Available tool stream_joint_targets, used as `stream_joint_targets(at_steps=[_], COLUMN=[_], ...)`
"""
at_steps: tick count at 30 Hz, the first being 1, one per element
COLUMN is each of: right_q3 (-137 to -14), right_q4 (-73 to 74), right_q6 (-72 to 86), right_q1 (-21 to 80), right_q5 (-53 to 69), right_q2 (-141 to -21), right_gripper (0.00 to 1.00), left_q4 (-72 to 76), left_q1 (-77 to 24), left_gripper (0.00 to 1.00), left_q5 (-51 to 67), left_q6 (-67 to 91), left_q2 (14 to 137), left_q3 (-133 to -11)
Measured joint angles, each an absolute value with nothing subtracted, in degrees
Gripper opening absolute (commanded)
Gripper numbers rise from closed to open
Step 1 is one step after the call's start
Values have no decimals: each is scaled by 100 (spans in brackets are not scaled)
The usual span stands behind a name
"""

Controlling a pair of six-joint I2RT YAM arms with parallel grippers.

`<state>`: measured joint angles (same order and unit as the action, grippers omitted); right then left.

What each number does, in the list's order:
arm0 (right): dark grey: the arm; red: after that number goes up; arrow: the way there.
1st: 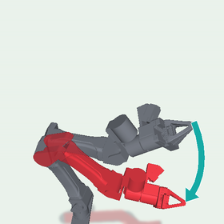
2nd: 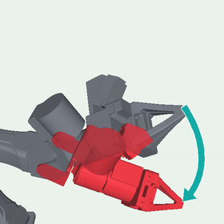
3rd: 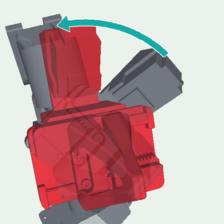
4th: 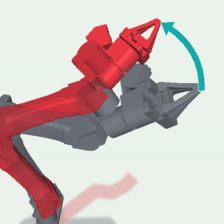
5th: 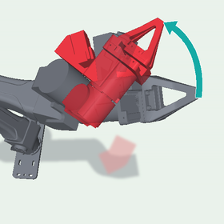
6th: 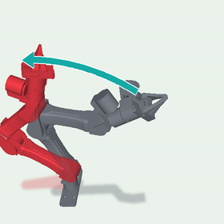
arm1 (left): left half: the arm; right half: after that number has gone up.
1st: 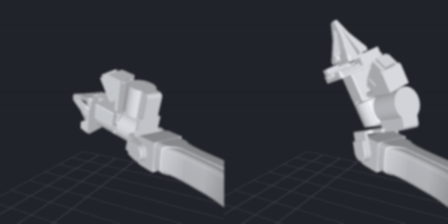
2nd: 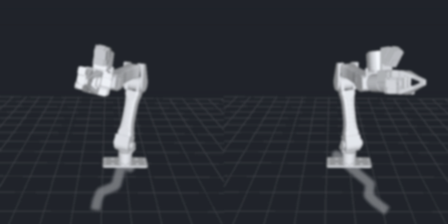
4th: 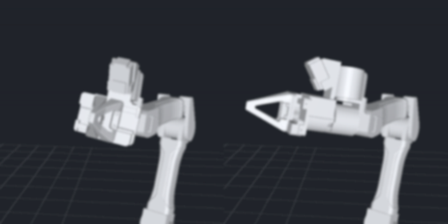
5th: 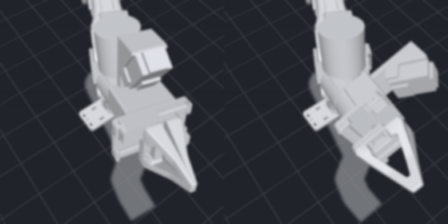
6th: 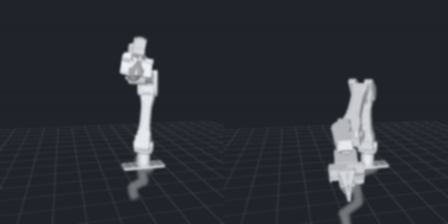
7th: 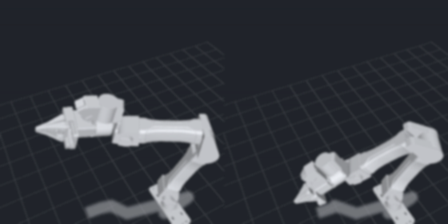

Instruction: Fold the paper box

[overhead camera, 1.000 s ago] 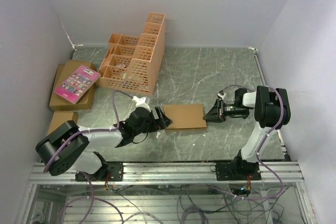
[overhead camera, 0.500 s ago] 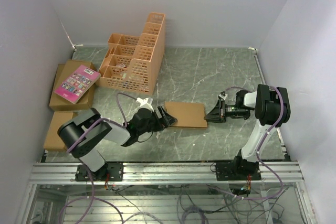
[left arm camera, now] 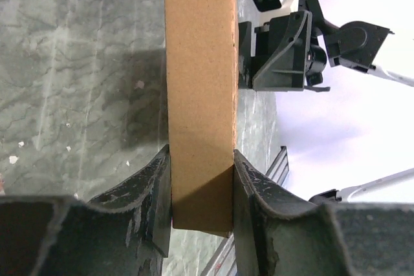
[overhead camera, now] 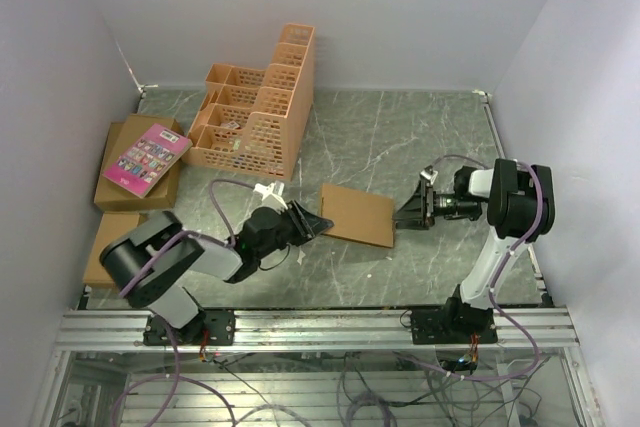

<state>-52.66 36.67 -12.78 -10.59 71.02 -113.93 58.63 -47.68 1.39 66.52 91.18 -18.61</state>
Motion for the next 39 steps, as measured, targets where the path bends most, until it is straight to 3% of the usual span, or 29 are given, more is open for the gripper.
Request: stream_joint_targets(at_steps=[3, 8, 11, 15, 20, 24, 29, 33, 39], right_q3=[-5389, -5489, -5487, -5406, -5319, -5301, -5293, -5290, -5290], right_q4=[3881, 4200, 4165, 3861, 3538, 3457, 3450, 3454, 3509], right_q6=[-1710, -2176, -2202, -2034, -1796, -1712, -1684, -1686, -1708], right_q1=[-1232, -1662, -1796, -1802, -1863, -2115, -2499, -2646, -2740], right_q5=[7091, 7081, 6971, 6785, 6573, 6488, 6479, 6517, 6637], right_q2=[-11260, -10656, -10075, -9282, -8851, -8853, -8853, -8853, -8853], right_gripper=[62, 62, 63, 63, 63, 63, 63, 63, 63], left_q4=[5236, 2958, 952, -1280, -3868, -5719, -7242, -7828, -7900], left_q1=[-4768, -4810, -4845, -5017, -5948, -6646, -6991, -7081, -7188], left_gripper=[27, 23, 21, 21, 21, 13, 14, 29, 74], left_q5=[123, -139, -515, -1243, -2814, -4077, -5089, -5426, -5472], left_q6=[6429, 5787, 5262, 4550, 3743, 3297, 2707, 2329, 2158], left_q2=[8447, 6904, 6243, 6270, 7660, 9585, 11819, 12862, 13021], left_q3=[-1839, -2316, -3264, -4893, -7596, -9767, -11640, -12258, -12184])
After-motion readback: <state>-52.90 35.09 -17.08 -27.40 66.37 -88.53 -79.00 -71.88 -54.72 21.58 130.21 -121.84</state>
